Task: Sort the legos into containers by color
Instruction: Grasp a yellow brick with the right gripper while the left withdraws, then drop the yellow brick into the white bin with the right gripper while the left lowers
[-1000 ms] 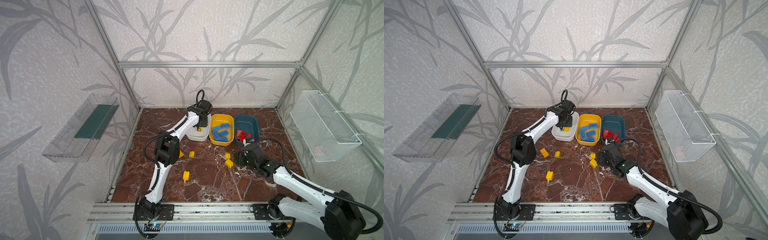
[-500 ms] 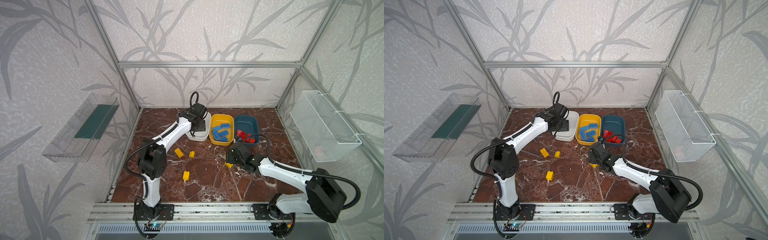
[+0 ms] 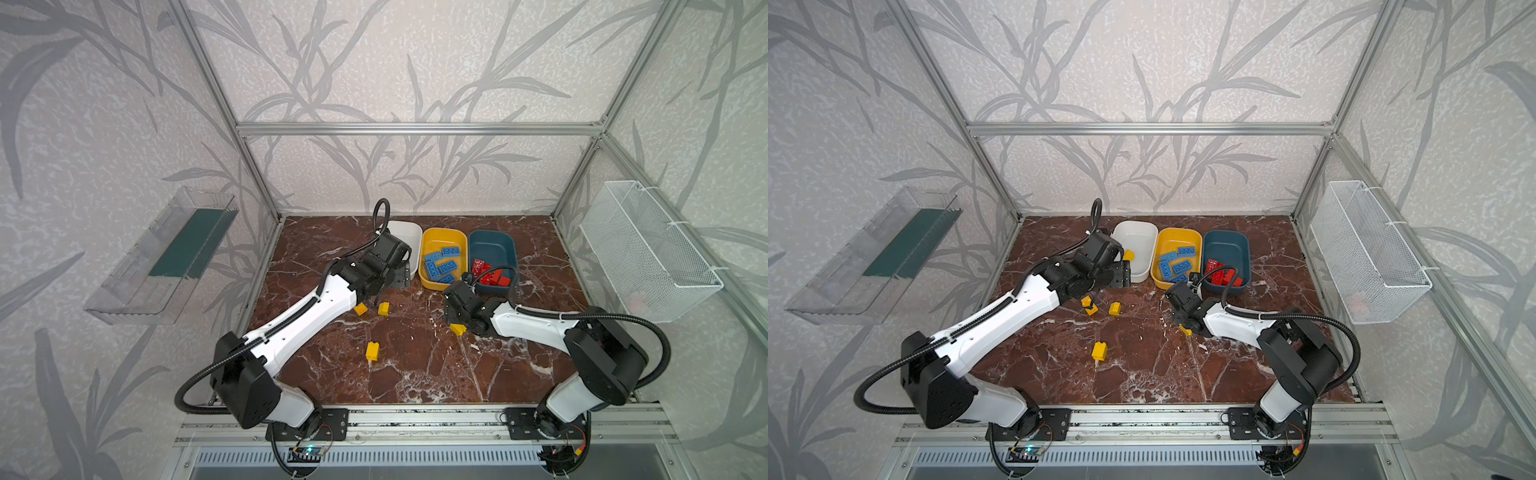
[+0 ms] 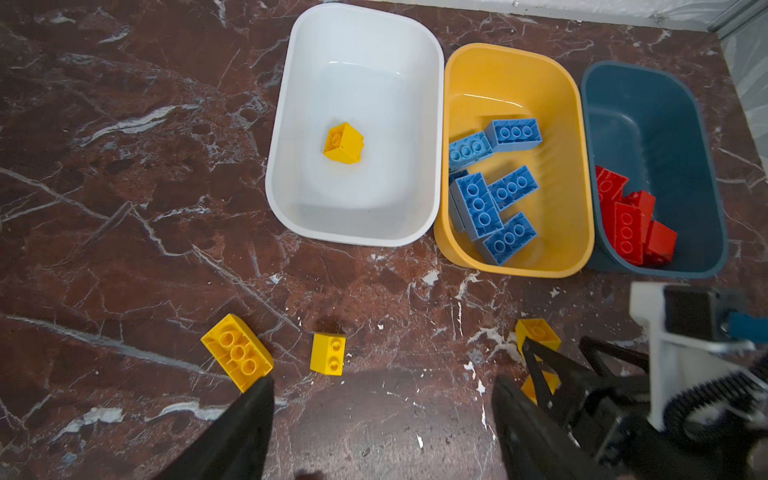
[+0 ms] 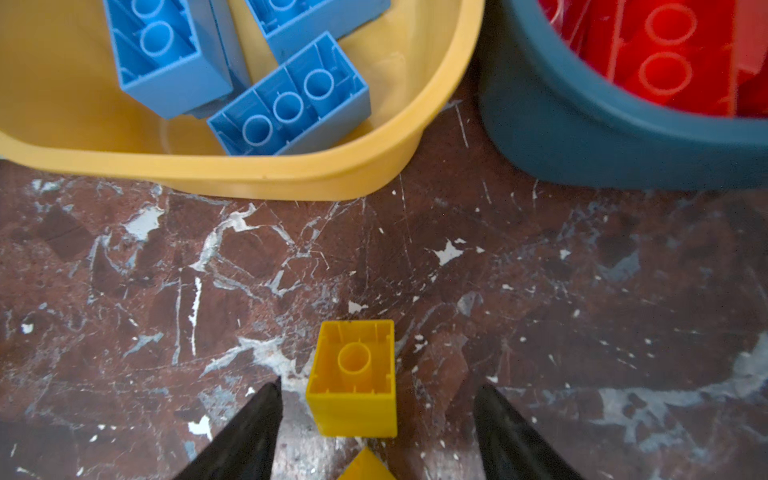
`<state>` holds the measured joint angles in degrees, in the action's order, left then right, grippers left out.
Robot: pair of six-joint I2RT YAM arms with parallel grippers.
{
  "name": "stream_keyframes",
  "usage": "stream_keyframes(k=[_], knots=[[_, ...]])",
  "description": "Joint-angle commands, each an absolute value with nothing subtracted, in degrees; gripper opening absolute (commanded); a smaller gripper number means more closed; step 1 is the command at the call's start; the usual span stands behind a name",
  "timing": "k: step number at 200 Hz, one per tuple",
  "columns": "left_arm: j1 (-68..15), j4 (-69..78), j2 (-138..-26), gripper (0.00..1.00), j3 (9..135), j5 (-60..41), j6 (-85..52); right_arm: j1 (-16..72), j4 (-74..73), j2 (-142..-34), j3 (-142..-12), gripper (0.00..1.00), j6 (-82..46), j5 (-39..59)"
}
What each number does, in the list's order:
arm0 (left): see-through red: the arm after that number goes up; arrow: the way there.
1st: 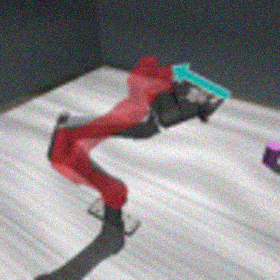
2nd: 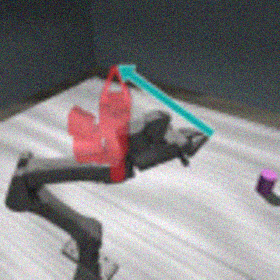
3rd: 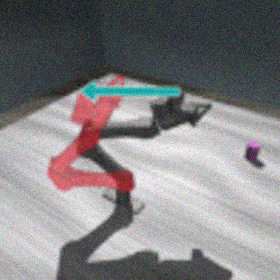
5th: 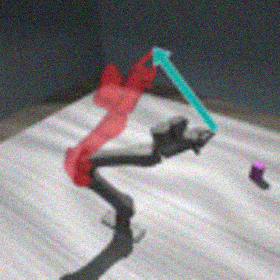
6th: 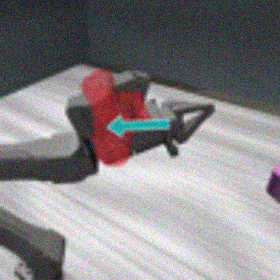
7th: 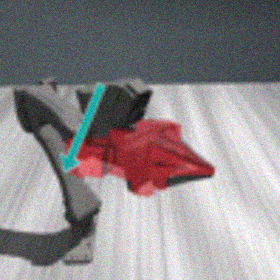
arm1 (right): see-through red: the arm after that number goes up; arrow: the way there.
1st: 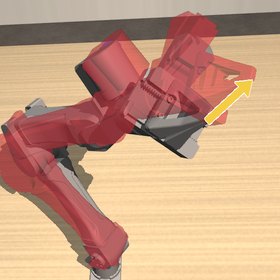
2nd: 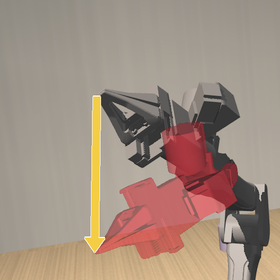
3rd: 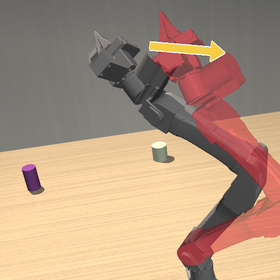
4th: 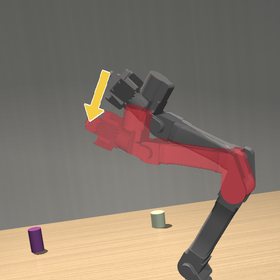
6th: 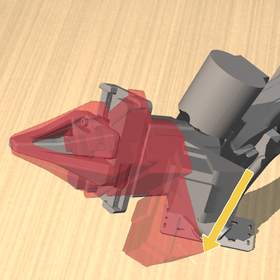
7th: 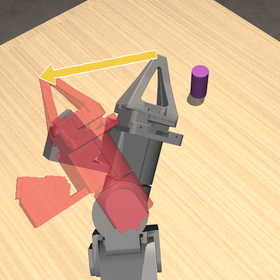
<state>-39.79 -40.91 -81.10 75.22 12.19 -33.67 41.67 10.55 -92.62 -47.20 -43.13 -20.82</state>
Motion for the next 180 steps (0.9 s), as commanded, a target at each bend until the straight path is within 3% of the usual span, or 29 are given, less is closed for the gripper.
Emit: stream_keyframes(k=[1, 57, 119, 180], knots=[[-40.46, -45.09, -77.34, 0.81, 72.29, 10.52, -34.72, 41.97, 10.28, -94.66, -49.27, 0.69, -44.01, -21.77], [-40.79, -50.55, -70.3, 0.81, 66.21, 6.69, -32.42, 42.04, 12.59, -100.24, -52.42, 0.6, -43.44, -21.94], [-40.7, -51.68, -64.33, 0.81, 62.1, 9.86, -31.11, 42.1, 13.36, -101.31, -52.65, 0.34, -43.07, -21.9], [-40.72, -48.65, -60.08, 0.81, 53.6, 10.18, -36.45, 42.1, 13.62, -95.96, -53.76, 0.3, -36.92, -17.57]])
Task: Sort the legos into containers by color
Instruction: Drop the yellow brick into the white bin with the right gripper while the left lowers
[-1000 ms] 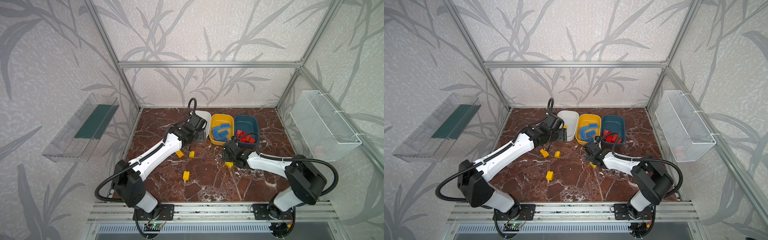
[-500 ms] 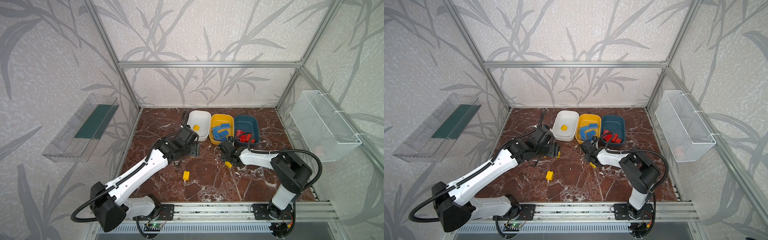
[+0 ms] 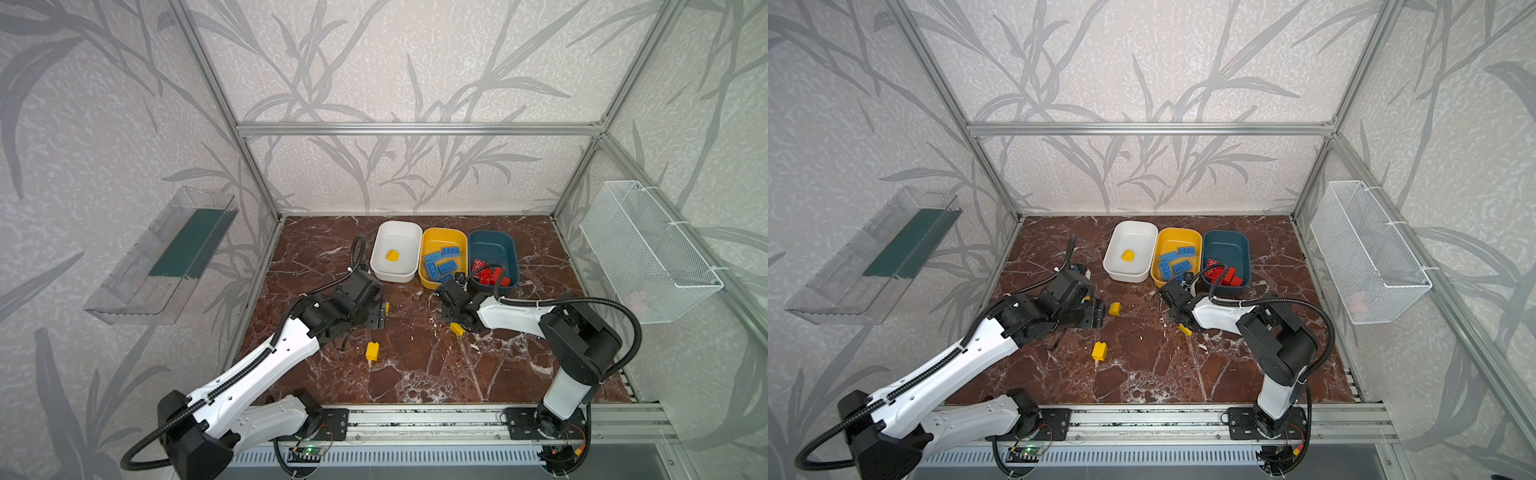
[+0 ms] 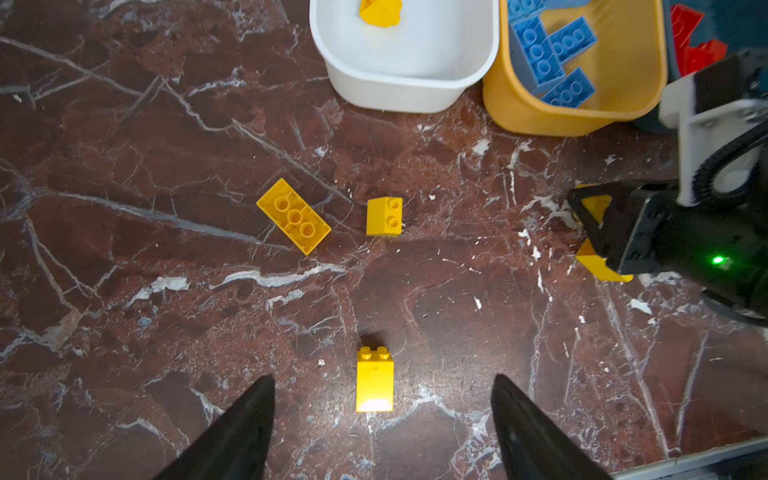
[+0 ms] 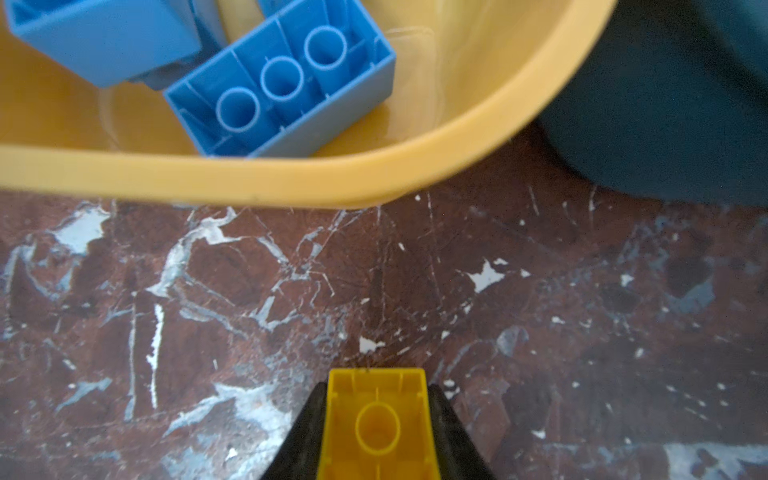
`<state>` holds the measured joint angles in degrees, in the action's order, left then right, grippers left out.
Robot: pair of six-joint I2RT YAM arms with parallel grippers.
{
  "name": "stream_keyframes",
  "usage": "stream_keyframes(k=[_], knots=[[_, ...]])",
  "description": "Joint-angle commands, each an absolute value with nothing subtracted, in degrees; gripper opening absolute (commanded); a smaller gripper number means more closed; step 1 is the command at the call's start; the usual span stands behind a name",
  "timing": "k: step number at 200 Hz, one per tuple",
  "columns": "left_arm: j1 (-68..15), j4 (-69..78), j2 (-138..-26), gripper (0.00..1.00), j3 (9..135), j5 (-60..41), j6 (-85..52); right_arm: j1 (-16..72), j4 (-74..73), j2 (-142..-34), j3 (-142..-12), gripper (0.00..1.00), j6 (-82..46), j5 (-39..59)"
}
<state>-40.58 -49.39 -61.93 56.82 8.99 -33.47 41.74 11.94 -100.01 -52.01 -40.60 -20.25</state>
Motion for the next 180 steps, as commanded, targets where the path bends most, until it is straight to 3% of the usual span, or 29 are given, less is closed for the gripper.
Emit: stream_keyframes(k=[1, 52, 82, 180], knots=[[-40.7, -48.54, -60.01, 0.81, 53.3, 10.19, -36.55, 42.1, 13.62, -95.84, -53.73, 0.3, -36.08, -17.44], [-40.69, -44.18, -55.53, 0.81, 44.93, 11.91, -41.96, 42.02, 6.57, -90.03, -54.07, 0.3, -25.5, -7.99], [-40.69, -43.29, -54.52, 0.81, 42.5, 12.62, -42.01, 41.84, 8.8, -90.77, -60.57, 0.31, -20.5, -1.19], [-41.01, -35.01, -58.86, 0.81, 36.14, 5.02, -43.66, 40.3, 19.79, -109.8, -90.09, 0.32, -15.65, 6.82]])
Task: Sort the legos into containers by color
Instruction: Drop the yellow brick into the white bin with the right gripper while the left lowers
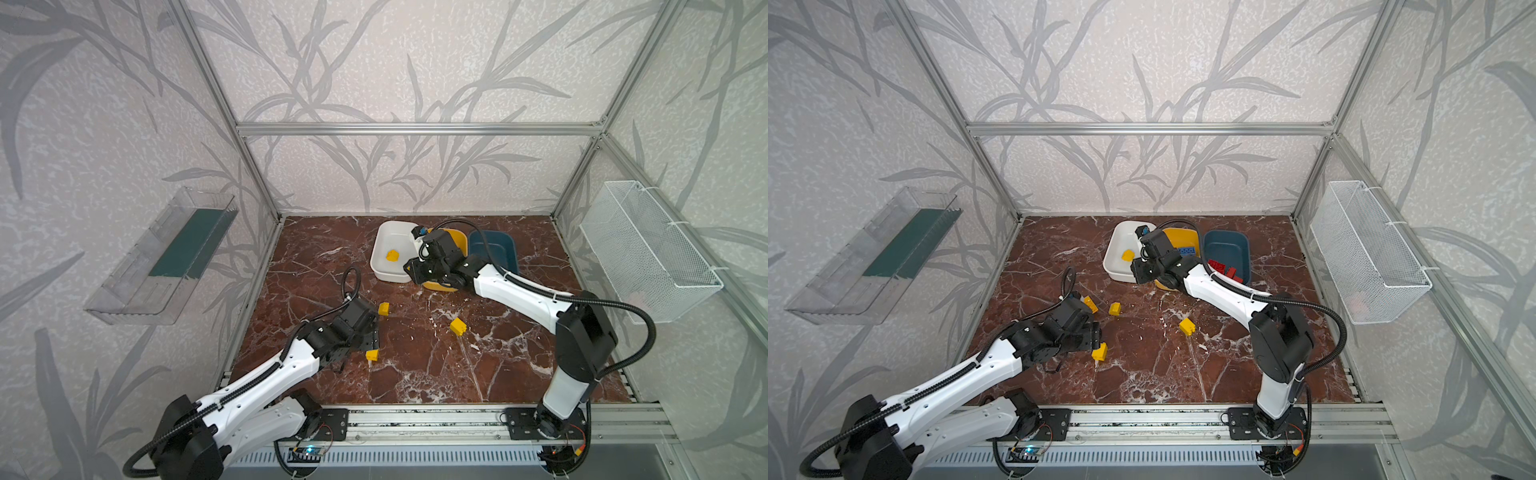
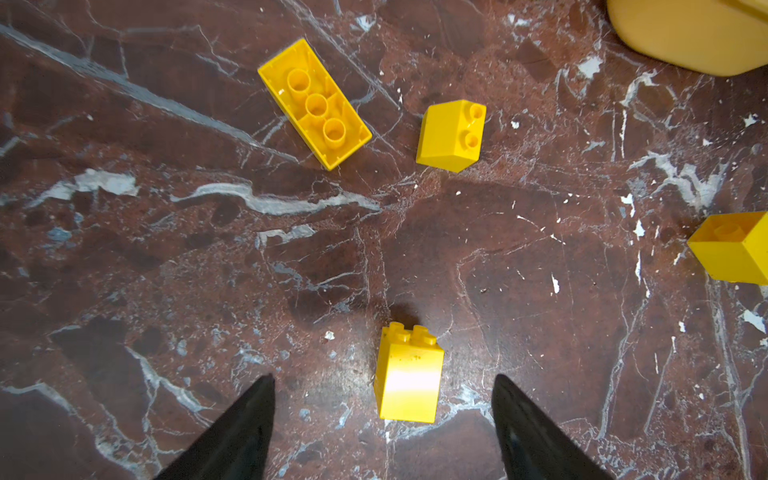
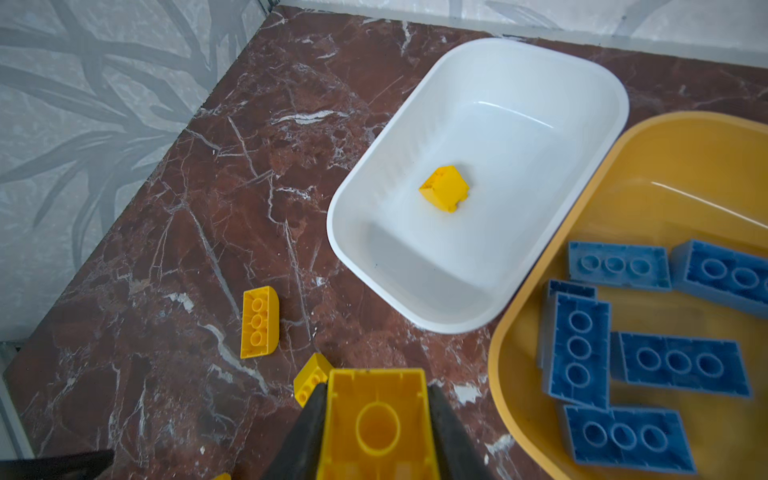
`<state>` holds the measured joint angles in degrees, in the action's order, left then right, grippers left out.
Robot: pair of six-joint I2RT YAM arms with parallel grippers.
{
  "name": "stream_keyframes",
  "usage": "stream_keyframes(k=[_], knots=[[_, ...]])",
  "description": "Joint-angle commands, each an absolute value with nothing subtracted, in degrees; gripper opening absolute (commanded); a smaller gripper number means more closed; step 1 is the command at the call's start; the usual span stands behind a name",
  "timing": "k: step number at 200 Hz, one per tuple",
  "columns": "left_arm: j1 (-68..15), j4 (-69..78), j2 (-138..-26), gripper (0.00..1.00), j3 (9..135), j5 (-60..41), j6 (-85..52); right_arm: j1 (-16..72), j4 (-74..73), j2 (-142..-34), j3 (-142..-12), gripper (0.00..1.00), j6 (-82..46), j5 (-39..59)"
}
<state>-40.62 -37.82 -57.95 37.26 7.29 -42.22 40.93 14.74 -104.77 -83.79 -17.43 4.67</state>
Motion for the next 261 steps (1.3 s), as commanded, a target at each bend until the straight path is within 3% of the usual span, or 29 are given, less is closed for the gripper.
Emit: stream_keyframes(k=[1, 107, 184, 226, 261], knots=[[-41.03, -34.91, -58.87, 0.81, 36.13, 4.93, -43.67, 40.28, 19.83, -110.09, -90.44, 0.32, -15.64, 6.79], [-41.61, -31.92, -63.48, 0.82, 33.75, 4.18, -41.75, 37.38, 25.51, -128.0, -111.51, 0.38, -17.73, 9.05], [-41.54, -29.61, -67.61, 0.81, 34.1, 1.59, -40.69, 36.8, 24.36, -126.86, -110.52, 0.61, -17.94, 8.63], [-41.57, -28.69, -69.53, 0.78, 33.51, 1.41, -40.87, 36.58, 23.27, -123.24, -107.09, 0.66, -16.82, 8.55], [-41.62, -27.46, -72.12, 0.69, 33.48, 0.72, -40.96, 36.24, 20.7, -118.76, -101.17, 0.67, -16.79, 8.31]])
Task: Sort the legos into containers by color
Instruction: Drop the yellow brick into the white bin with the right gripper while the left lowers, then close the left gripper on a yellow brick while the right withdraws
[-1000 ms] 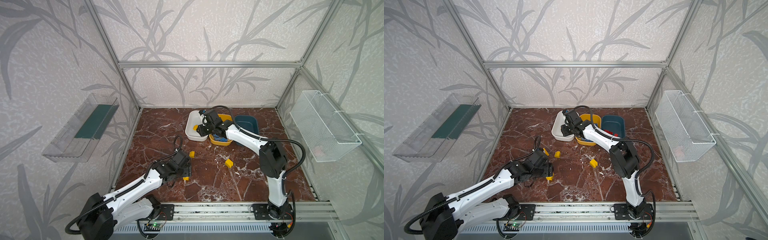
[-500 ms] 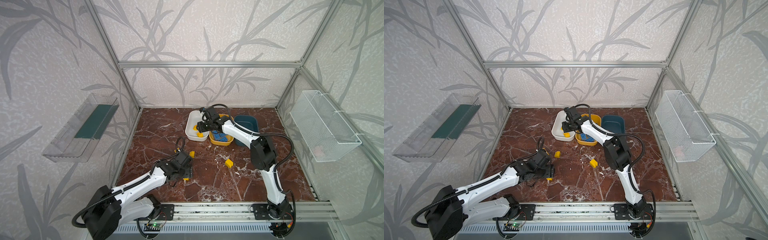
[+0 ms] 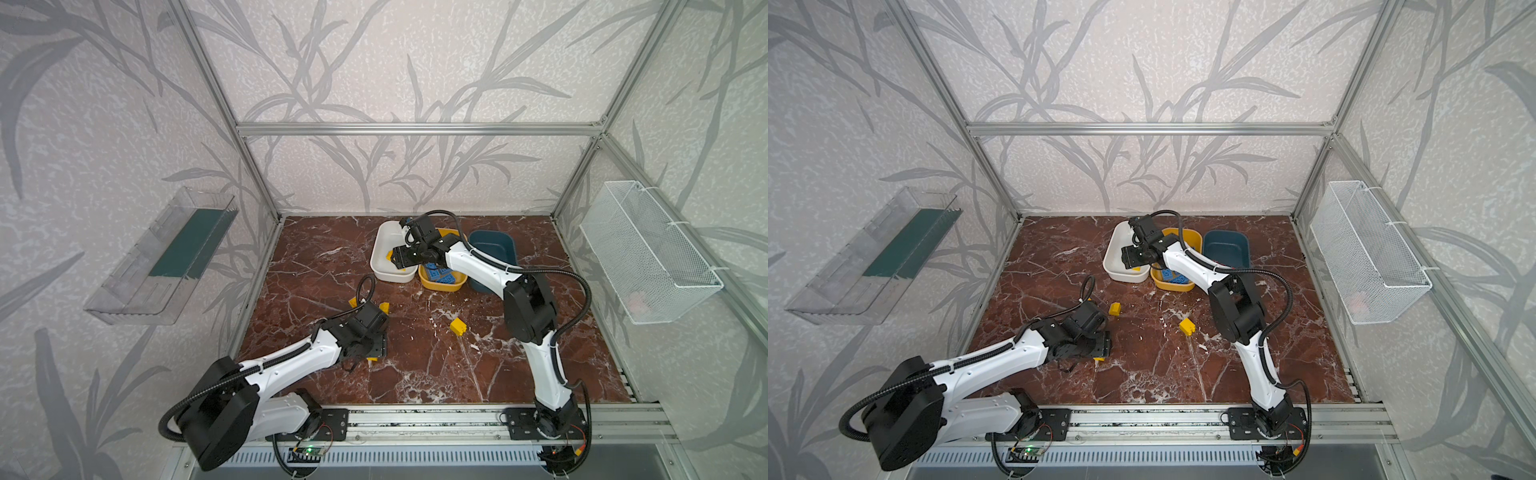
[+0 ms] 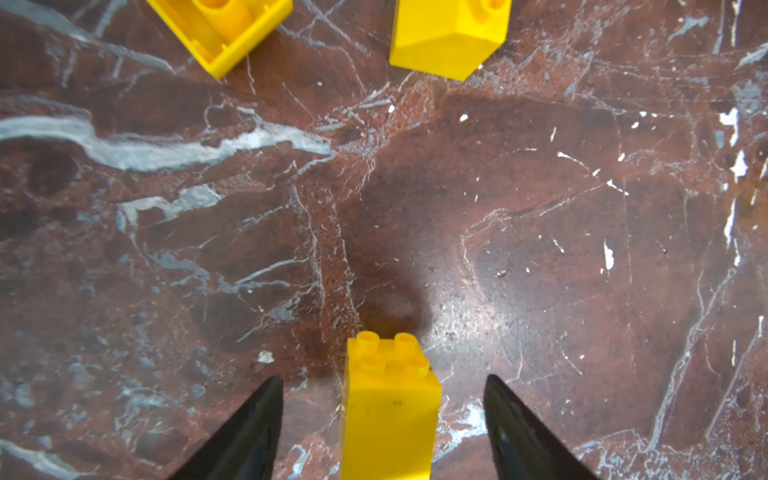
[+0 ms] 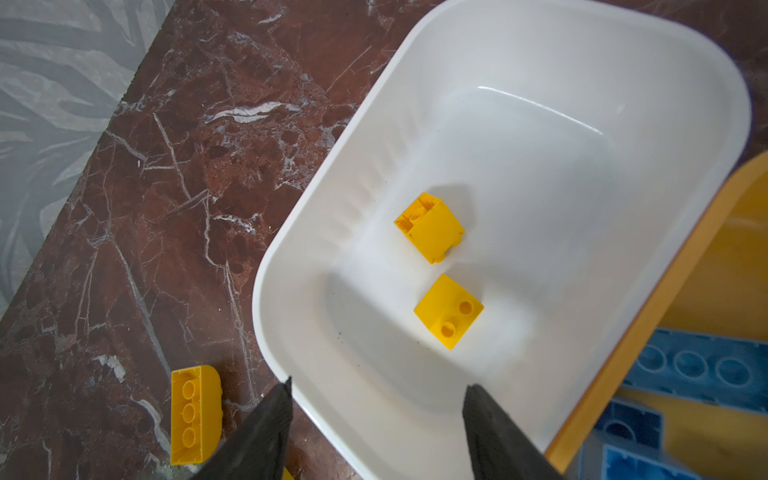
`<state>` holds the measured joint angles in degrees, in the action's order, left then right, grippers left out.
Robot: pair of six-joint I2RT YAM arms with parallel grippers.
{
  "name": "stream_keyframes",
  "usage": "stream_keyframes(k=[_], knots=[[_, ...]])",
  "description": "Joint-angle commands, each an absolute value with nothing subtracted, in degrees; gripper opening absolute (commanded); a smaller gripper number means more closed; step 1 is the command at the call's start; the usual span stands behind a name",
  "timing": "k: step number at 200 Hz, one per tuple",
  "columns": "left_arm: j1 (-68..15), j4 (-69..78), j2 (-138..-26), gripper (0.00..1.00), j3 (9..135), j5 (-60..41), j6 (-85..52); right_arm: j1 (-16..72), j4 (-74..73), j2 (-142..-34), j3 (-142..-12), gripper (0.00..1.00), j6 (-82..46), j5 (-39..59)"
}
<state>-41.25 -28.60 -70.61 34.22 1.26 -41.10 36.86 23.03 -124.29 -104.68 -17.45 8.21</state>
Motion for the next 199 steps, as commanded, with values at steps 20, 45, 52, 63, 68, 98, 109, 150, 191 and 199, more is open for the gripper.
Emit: stream_keyframes(k=[20, 45, 52, 63, 68, 98, 109, 150, 191, 199], knots=[[-41.62, -27.07, -73.63, 0.61, 33.49, 0.7, -40.72, 36.24, 18.74, -115.63, -96.86, 0.68, -16.94, 8.0], [-41.61, -26.83, -75.21, 0.52, 33.74, 0.67, -40.44, 36.15, 16.56, -111.28, -91.18, 0.68, -17.31, 7.87], [-41.66, -26.73, -75.54, 0.49, 33.81, 0.7, -40.43, 36.18, 15.98, -110.04, -89.56, 0.68, -17.4, 7.75], [-41.67, -26.67, -76.1, 0.44, 34.06, 0.77, -40.35, 36.19, 15.19, -108.2, -87.04, 0.68, -17.5, 7.43], [-41.69, -26.72, -76.32, 0.42, 34.18, 0.83, -40.34, 36.18, 14.84, -107.27, -85.91, 0.68, -17.54, 7.34], [-41.79, -26.94, -76.99, 0.3, 34.91, 1.06, -39.97, 35.92, 12.59, -101.74, -78.88, 0.69, -18.01, 6.7], [-41.84, -27.03, -76.89, 0.28, 35.16, 0.97, -39.9, 35.83, 11.79, -99.67, -76.25, 0.69, -18.31, 6.55], [-41.93, -29.06, -75.55, 0.26, 36.94, 1.53, -39.42, 35.43, 9.22, -90.68, -66.22, 0.69, -18.72, 5.42], [-41.92, -33.27, -72.69, 0.26, 40.85, 3.98, -38.43, 35.17, 5.47, -81.61, -55.17, 0.7, -18.72, 3.95], [-41.93, -34.41, -72.35, 0.26, 41.88, 4.47, -38.25, 35.17, 4.54, -79.41, -52.85, 0.71, -18.48, 3.58]])
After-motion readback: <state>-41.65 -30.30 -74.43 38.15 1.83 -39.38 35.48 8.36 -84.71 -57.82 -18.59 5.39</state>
